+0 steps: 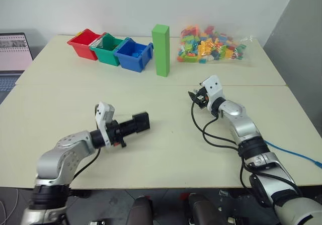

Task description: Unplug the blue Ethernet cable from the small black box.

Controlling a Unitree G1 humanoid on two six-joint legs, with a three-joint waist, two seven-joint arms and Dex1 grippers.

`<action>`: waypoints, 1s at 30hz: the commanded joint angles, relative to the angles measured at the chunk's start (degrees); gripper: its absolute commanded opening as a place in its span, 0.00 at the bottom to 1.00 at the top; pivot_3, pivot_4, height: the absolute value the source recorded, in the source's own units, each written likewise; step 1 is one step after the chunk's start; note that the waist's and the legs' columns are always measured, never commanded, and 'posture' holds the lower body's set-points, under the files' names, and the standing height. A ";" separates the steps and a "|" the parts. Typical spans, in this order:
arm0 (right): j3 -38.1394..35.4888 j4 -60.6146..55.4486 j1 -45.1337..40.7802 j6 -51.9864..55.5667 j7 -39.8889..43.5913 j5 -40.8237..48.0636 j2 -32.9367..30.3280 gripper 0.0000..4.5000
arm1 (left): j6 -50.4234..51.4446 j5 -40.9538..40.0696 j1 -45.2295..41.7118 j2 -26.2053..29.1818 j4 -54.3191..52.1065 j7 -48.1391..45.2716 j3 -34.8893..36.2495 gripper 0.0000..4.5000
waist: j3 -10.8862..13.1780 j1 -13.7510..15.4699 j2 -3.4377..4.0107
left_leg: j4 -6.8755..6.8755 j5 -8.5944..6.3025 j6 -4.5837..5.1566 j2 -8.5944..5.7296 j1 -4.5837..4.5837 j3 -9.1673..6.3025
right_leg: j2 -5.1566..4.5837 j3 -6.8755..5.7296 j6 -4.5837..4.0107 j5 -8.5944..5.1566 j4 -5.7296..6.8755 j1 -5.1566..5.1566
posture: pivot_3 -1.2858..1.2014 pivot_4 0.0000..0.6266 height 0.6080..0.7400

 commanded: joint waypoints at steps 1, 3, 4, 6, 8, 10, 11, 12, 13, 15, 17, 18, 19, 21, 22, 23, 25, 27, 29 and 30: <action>3.10 -21.41 4.54 12.25 11.16 7.70 -3.45 0.86 | -17.77 10.95 -7.53 -2.84 12.26 11.17 2.90 0.18 | 0.00 0.29 -0.01 | 0.02 0.00 0.00 0.04 -0.01 -0.02 | 0.02 -0.02 0.00 0.00 -0.02 0.00 | 0.52 0.24 1.00; 3.58 -27.59 6.00 17.62 13.04 10.02 -4.87 0.86 | -23.38 13.83 -9.70 -3.21 17.69 11.63 2.23 0.18 | -0.01 0.13 -0.02 | 0.02 0.00 0.00 0.02 0.00 -0.02 | 0.02 -0.01 0.00 0.00 0.02 0.00 | 0.52 0.24 1.00; 4.21 -30.70 6.85 20.27 13.88 10.88 -5.69 0.86 | -26.36 15.70 -11.39 -3.43 21.67 12.61 1.74 0.18 | -0.01 0.23 -0.01 | 0.05 0.00 0.00 0.05 0.00 0.01 | 0.03 0.03 0.00 0.01 -0.01 0.00 | 0.52 0.24 1.00; 5.14 -34.31 7.73 23.45 14.74 11.62 -6.67 0.86 | -30.38 18.27 -13.84 -3.73 27.54 13.64 1.10 0.18 | -0.02 0.38 -0.03 | 0.05 0.00 0.00 -0.02 0.00 0.00 | 0.00 -0.01 0.00 0.01 0.01 0.03 | 0.52 0.24 1.00; 5.81 -36.61 8.12 25.71 14.63 11.75 -6.95 0.86 | -34.73 20.83 -16.25 -4.05 33.50 15.14 0.72 0.18 | -0.02 0.47 -0.03 | 0.08 0.00 0.00 -0.06 -0.01 0.00 | -0.02 -0.03 0.01 0.01 -0.01 0.04 | 0.52 0.24 1.00; 6.20 -37.33 8.01 27.15 13.98 11.48 -6.67 0.86 | -36.85 21.81 -18.29 -4.59 38.40 15.92 0.77 0.18 | -0.02 0.47 -0.04 | 0.10 0.00 0.00 -0.05 -0.02 -0.01 | -0.01 -0.04 0.02 0.01 -0.03 0.04 | 0.52 0.24 1.00; 6.36 -37.43 7.82 27.90 13.26 11.22 -6.33 0.87 | -37.56 21.83 -18.98 -4.86 40.67 15.11 0.66 0.25 | -0.02 0.50 -0.04 | 0.10 0.00 0.00 -0.05 -0.04 -0.02 | -0.01 -0.06 0.02 0.01 -0.03 0.04 | 0.52 0.24 1.00; 6.43 -37.55 7.70 28.48 12.67 11.01 -6.06 0.87 | -37.77 21.50 -19.46 -5.18 42.46 14.65 0.93 0.33 | -0.03 0.49 -0.06 | 0.10 0.00 0.00 -0.06 -0.05 -0.02 | -0.01 -0.07 0.02 0.01 -0.02 0.04 | 0.52 0.24 1.00; 6.45 -37.69 7.63 28.95 12.28 10.87 -5.87 0.87 | -38.15 21.32 -19.88 -5.39 43.92 14.26 1.15 0.37 | -0.03 0.48 -0.06 | 0.10 0.00 0.00 -0.06 -0.07 -0.03 | 0.00 -0.09 0.02 0.01 -0.02 0.04 | 0.52 0.24 1.00; 6.20 -37.71 7.56 29.67 11.43 10.49 -5.62 0.87 | -39.28 21.39 -19.21 -5.17 44.81 11.93 0.66 0.46 | -0.03 0.45 -0.06 | 0.11 0.00 0.00 -0.06 -0.07 -0.02 | 0.00 -0.08 0.02 0.01 -0.03 0.04 | 0.52 0.24 1.00; 5.97 -37.62 7.59 30.09 10.88 10.23 -5.62 0.87 | -39.64 20.95 -18.19 -4.94 44.68 10.70 0.95 0.57 | -0.03 0.40 -0.06 | 0.10 0.00 0.00 -0.05 -0.09 -0.01 | 0.00 -0.08 0.02 0.01 -0.04 0.03 | 0.52 0.24 1.00; 5.92 -37.57 7.60 30.14 10.78 10.20 -5.66 0.87 | -39.52 20.60 -17.99 -5.00 44.65 10.56 1.31 0.61 | -0.03 0.38 -0.06 | 0.09 0.00 0.00 -0.04 -0.10 -0.02 | 0.00 -0.08 0.02 0.01 -0.04 0.02 | 0.52 0.24 1.00; 5.87 -37.60 7.61 30.30 10.65 10.29 -5.65 0.87 | -39.44 20.42 -17.50 -4.89 44.27 10.33 1.55 0.66 | -0.03 0.38 -0.06 | 0.09 0.00 0.00 -0.04 -0.09 -0.02 | 0.00 -0.09 0.02 0.01 -0.03 0.02 | 0.52 0.24 1.00; 5.86 -37.67 7.66 30.48 10.59 10.34 -5.59 0.87 | -38.95 19.96 -16.32 -4.74 43.13 10.45 2.21 0.73 | -0.03 0.38 -0.06 | 0.09 0.00 0.00 -0.03 -0.09 -0.04 | 0.01 -0.10 0.02 0.01 -0.02 0.02 | 0.52 0.24 1.00; 5.91 -37.75 7.70 30.54 10.62 10.33 -5.56 0.87 | -38.58 19.79 -15.50 -4.62 42.18 10.59 2.41 0.79 | -0.03 0.35 -0.06 | 0.10 0.00 0.00 -0.03 -0.08 -0.03 | 0.01 -0.09 0.02 0.01 -0.01 0.02 | 0.52 0.24 1.00; 5.95 -37.80 7.73 30.58 10.65 10.31 -5.54 0.87 | -38.29 19.69 -14.96 -4.55 41.49 10.71 2.52 0.84 | -0.03 0.33 -0.06 | 0.10 0.00 0.00 -0.03 -0.08 -0.03 | 0.01 -0.08 0.02 0.01 -0.01 0.02 | 0.52 0.24 1.00; 6.07 -37.83 7.87 30.53 10.56 10.19 -5.47 0.87 | -36.69 19.30 -12.51 -4.24 37.83 11.31 3.04 0.95 | -0.03 0.33 -0.06 | 0.10 0.00 0.00 -0.03 -0.08 -0.04 | 0.01 -0.09 0.02 0.01 0.00 0.02 | 0.52 0.24 1.00; 6.09 -37.78 8.33 30.25 10.32 9.86 -5.57 0.87 | -33.61 17.88 -9.04 -3.76 32.15 11.17 4.08 0.98 | -0.03 0.22 -0.06 | 0.10 0.00 0.00 -0.02 -0.07 -0.03 | 0.01 -0.08 0.02 0.01 0.00 0.02 | 0.52 0.24 1.00; 5.96 -37.89 9.00 29.98 10.11 9.55 -5.95 0.87 | -30.49 16.80 -5.73 -3.21 26.13 11.82 5.13 0.98 | -0.03 0.12 -0.06 | 0.09 0.00 -0.01 0.00 -0.07 -0.03 | 0.00 -0.07 0.02 0.01 0.00 0.02 | 0.52 0.24 1.00; 5.69 -38.05 9.38 30.06 9.96 9.57 -6.15 0.87 | -29.00 17.17 -4.00 -2.63 23.01 12.75 5.30 0.98 | -0.03 0.23 -0.06 | 0.09 0.00 -0.01 0.00 -0.07 -0.04 | 0.00 -0.07 0.02 0.01 0.00 0.02 | 0.52 0.24 1.00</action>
